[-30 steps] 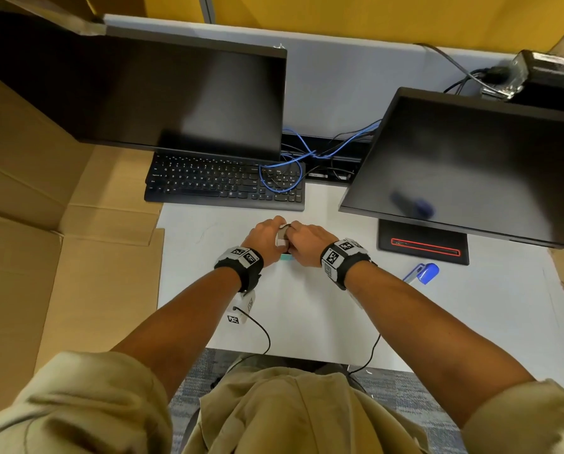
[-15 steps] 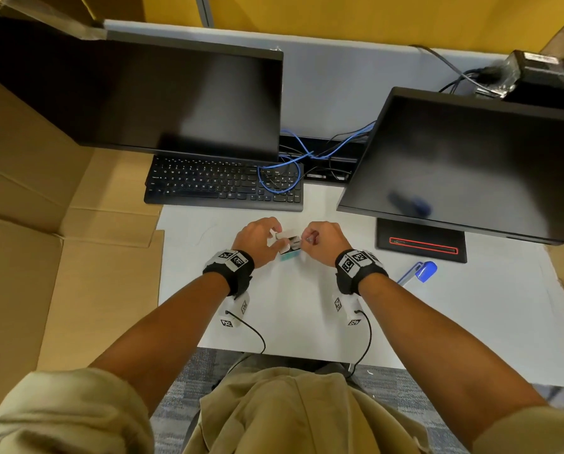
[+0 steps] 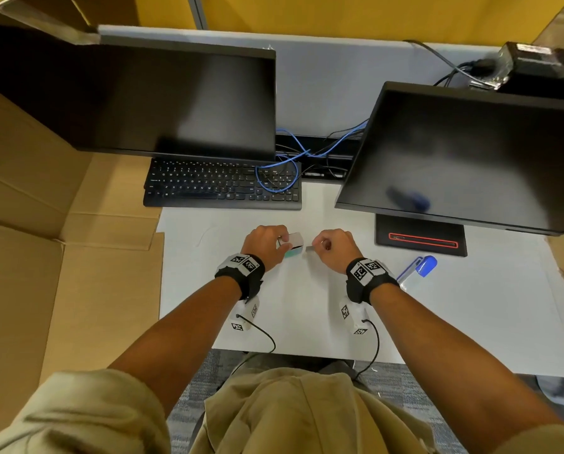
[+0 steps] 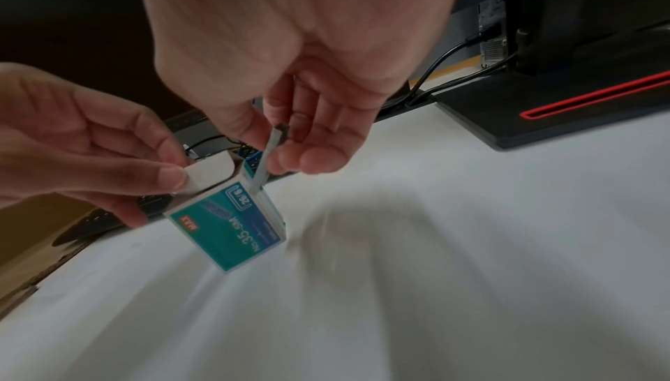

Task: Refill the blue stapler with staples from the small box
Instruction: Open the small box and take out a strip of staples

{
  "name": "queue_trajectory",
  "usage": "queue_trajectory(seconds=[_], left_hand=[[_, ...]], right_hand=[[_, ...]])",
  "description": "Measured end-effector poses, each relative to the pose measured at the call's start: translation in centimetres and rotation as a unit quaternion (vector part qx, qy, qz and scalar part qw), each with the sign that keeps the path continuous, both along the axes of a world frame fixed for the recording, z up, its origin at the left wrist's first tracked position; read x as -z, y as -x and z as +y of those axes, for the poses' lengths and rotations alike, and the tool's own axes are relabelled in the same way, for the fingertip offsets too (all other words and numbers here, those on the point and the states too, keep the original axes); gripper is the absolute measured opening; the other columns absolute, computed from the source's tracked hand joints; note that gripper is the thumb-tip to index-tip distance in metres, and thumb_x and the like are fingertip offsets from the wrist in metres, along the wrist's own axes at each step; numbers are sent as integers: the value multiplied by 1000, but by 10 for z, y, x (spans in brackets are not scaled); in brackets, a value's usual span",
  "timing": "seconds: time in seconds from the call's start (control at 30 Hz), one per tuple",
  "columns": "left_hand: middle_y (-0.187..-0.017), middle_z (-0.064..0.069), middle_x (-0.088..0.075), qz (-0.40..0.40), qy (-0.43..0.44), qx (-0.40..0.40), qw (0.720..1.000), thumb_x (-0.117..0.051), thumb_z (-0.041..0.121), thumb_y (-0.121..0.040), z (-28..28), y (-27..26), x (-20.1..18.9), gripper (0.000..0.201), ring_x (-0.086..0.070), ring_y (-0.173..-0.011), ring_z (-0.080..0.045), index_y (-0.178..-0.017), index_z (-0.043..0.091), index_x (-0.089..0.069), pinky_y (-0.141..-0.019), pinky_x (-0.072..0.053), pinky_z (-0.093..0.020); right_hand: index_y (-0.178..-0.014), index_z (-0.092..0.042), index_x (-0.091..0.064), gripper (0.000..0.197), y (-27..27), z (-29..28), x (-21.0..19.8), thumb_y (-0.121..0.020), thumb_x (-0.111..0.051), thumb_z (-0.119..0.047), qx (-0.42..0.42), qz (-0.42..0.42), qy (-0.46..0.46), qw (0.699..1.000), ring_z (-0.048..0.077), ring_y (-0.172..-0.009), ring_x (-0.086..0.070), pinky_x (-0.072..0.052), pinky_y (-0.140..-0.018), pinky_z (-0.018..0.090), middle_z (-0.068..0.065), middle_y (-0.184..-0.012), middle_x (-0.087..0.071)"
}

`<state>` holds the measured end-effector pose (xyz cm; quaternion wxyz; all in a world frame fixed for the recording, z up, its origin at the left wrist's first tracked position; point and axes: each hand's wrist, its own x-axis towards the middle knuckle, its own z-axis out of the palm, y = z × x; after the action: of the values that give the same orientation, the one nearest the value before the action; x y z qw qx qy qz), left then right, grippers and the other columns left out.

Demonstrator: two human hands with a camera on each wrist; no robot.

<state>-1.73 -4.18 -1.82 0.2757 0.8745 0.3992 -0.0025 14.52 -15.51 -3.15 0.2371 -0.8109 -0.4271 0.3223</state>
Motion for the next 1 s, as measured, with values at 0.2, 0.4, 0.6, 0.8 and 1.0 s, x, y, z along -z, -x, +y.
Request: queue_trajectory(seconds=[0.2,0.4,0.6,0.8,1.0], left_hand=[[-102,-2,-72,12,-1,5,1000,-69,30,-83,1,-1,2,12,-63,-92,-26,-90,21,-69,-74,-53,-33],[-103,2,-72,8,9,10,1000,-74,25,-79,2,-3,2,7,-65,-91,-22,-84,20,-73,-79,-56,-37],[-119,-1,-69,12,7,46,999,-66,21,-86,3,-4,2,15,-63,-103,-23,-93,14,-78,-90,-51,-36],[-123,-3,-68,-2,-1,57,998,-63,19,-88,1,-6,3,18,-63,-108,-22,-97,12,-77,-96,-47,-32],[-120,-2,-68,7,-7,80,997,-63,18,-87,-3,-15,2,17,-63,-104,-22,-94,12,-77,-91,-50,-34]], right_hand=[[-86,-13,-72,16,-2,0,0,-88,-56,-13,7,0,-6,1000,17,-69,-59,-41,-62,18,3,-75,-69],[-101,-11,-72,27,-2,2,-2,-88,-48,-10,25,-13,-11,1000,19,-76,-57,-44,-73,23,9,-90,-72],[-97,-10,-73,23,1,7,-4,-84,-55,-4,56,-3,-20,998,17,-76,-54,-38,-73,18,6,-88,-71],[-85,-12,-71,3,4,6,2,-82,-70,-13,45,14,-17,999,18,-74,-57,-38,-64,18,2,-76,-66],[-129,-20,-52,45,3,-4,8,-86,-65,-13,34,52,14,998,29,-86,-67,-58,-83,40,8,-94,-65]])
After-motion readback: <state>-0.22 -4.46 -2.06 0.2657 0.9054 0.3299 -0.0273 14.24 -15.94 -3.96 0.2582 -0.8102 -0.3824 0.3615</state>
